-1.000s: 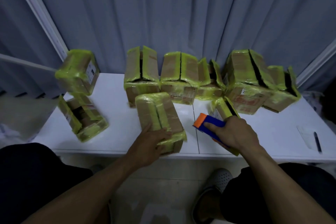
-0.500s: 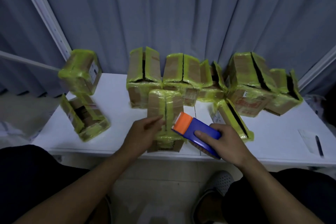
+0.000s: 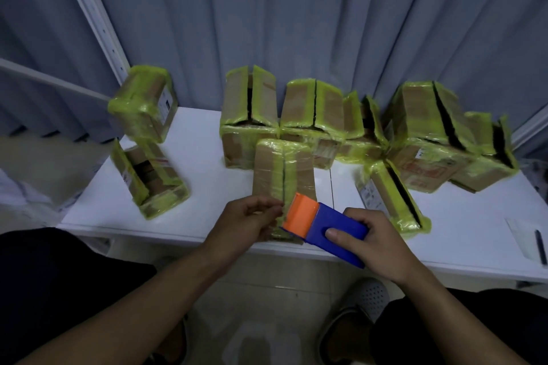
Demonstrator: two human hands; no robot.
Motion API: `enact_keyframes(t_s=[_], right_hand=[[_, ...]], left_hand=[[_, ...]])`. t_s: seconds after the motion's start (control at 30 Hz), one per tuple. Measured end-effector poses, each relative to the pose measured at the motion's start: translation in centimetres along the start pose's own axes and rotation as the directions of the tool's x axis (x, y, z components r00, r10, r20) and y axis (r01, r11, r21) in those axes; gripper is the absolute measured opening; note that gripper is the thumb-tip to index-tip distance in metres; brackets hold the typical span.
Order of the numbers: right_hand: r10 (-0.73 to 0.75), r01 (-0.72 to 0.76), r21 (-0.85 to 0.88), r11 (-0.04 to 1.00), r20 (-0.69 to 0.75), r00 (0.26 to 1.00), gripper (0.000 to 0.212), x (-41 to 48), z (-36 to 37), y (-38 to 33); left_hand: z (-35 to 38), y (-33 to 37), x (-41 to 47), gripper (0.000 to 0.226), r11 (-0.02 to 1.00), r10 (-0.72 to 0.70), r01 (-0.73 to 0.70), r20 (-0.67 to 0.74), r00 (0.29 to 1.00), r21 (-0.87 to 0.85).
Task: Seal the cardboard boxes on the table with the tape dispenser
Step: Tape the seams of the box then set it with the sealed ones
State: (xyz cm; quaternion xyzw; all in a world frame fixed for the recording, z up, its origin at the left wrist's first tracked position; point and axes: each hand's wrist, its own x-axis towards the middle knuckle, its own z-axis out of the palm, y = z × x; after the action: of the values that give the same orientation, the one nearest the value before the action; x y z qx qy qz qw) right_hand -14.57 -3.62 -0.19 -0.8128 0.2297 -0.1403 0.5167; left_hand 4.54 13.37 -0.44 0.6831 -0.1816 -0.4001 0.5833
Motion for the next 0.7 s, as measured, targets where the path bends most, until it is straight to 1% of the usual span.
enact_keyframes(t_s=[0.03,0.13,0.2,0.37,0.43,0.53,0.6,0.7], right_hand=[[-0.001,0.001,-0.001,1.000,-0.001,1.000,0.029,0.1,0.1,0.0],[0.004,-0.004,-0.004,1.000,-0.003,1.000,0.029,0.2,0.3,-0.1],[0.009,-0.009,0.004,1.000,-0.003,1.000,0.032,0.3,0.3,-0.3],[0.010,-0.010,-0.010,1.000,-0.002,1.000,0.030,0.4,0.4,-0.3],[0.018,-0.019,-0.033,0.999,-0.011,1.000,0.038,0.4,0.6,-0.2],[0.027,-0.028,-0.075,0.997,-0.021,0.999,0.050,0.4,0.7,-0.2],[0.020,-0.022,-0.100,0.995,-0.023,1.000,0.054,0.4,0.7,-0.4],[0.000,-0.004,-0.168,0.986,-0.025,1.000,0.055,0.6,0.8,-0.9]], left_hand=[[0.1,0.0,0.0,0.012,1.000,-0.018,0.018,0.005,1.000,-0.020],[0.6,-0.1,-0.1,0.027,0.996,-0.071,0.074,0.054,0.996,-0.047],[0.9,0.1,-0.5,0.023,0.994,-0.092,0.095,0.059,0.994,-0.045],[0.4,-0.1,-0.5,0.017,0.998,-0.036,0.037,0.022,0.999,-0.041],[0.3,0.1,-0.5,0.014,0.999,-0.013,0.013,0.013,1.000,-0.046],[0.0,0.4,-0.5,0.014,0.999,0.047,-0.046,-0.050,0.998,0.026],[-0.4,0.5,-0.4,0.013,0.994,0.089,-0.084,-0.076,0.993,0.068],[-0.8,0.6,-0.5,0.012,0.993,0.098,-0.092,-0.083,0.992,0.073]])
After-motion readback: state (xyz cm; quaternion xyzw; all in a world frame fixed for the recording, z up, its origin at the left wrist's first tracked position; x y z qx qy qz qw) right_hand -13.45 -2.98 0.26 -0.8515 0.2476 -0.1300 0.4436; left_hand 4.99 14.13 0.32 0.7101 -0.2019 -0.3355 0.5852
